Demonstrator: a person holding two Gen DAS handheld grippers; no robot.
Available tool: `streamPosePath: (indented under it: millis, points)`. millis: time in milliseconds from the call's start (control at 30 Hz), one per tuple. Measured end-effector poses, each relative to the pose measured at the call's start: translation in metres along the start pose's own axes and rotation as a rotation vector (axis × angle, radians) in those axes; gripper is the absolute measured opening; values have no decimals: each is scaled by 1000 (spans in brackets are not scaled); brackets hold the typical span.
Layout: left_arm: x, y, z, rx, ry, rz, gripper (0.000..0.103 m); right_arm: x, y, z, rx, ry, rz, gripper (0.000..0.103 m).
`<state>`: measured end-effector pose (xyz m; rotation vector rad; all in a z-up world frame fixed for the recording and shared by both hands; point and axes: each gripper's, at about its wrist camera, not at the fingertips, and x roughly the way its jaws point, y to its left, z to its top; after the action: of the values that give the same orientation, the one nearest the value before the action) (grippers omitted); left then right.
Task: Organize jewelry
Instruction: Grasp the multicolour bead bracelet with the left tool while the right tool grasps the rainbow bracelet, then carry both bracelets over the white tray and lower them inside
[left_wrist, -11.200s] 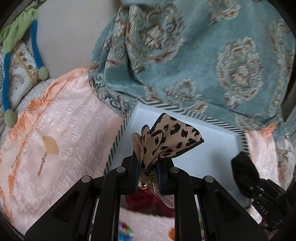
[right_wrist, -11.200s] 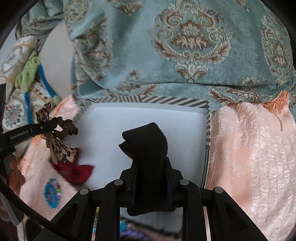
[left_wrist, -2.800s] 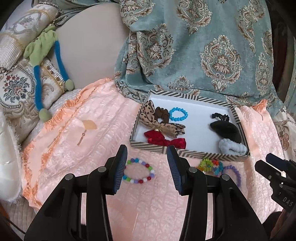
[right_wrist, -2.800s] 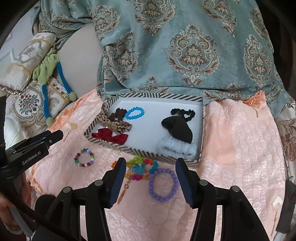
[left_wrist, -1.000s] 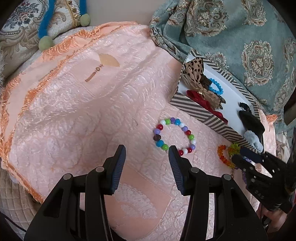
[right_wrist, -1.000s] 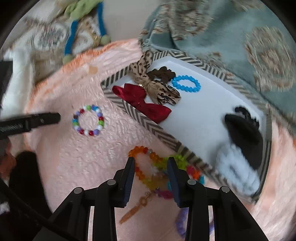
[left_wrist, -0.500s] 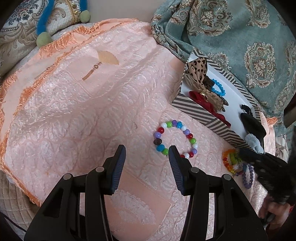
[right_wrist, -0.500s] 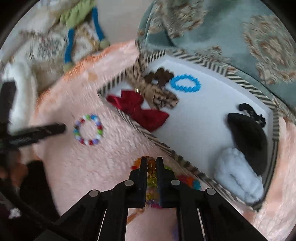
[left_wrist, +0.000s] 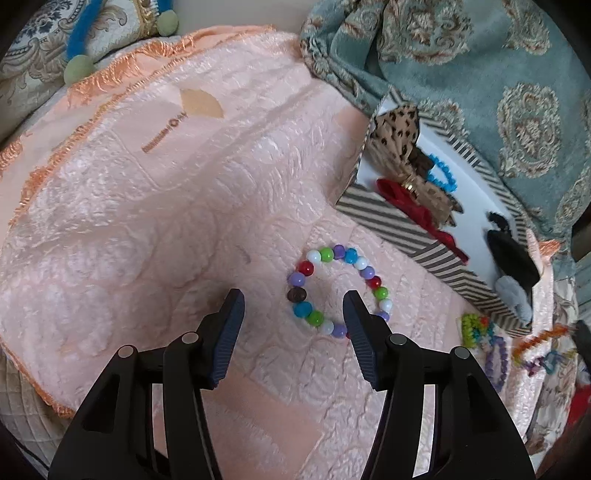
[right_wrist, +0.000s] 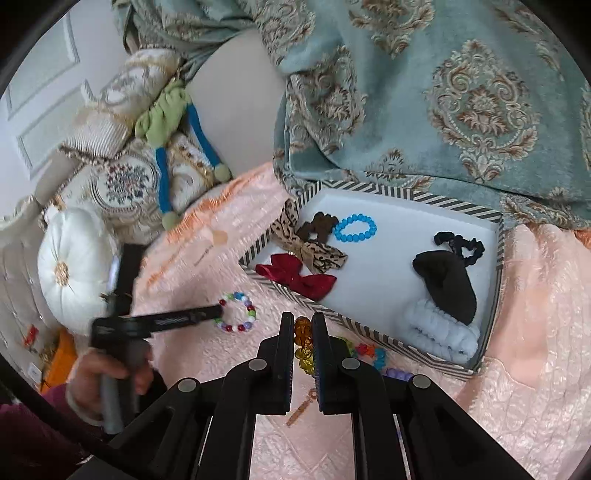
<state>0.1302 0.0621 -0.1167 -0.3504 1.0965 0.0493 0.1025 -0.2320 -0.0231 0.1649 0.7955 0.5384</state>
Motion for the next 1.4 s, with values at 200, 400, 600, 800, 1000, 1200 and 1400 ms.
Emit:
streamPosePath:
  millis: [200,400,600,800,1000,1200,1400]
  points:
    - [11,-9,0,45,-6,11,9,-9,-9,-5,28,-5,-14,8]
    - [-15,-11,0,58,-40,-47,8,-27,-14,-1,40,-41,-29,8]
    - [-60,-31,4,125,-103,-91,8,-47,-10,7,30,-80,-46,8]
    - [-96,-57,8,204,-156,-100,8,-62,-9,17,16,-102,-76,8]
    - [-116,-86,13,273,-201,-100,8,-73,-12,26,11,-122,-98,8]
    - [-123,-115,14,333,-227,-102,8,-77,-17,33,3,-126,-122,8]
    - [-122,-138,17,375,-234,-102,8,-73,-26,39,10,-121,-133,8]
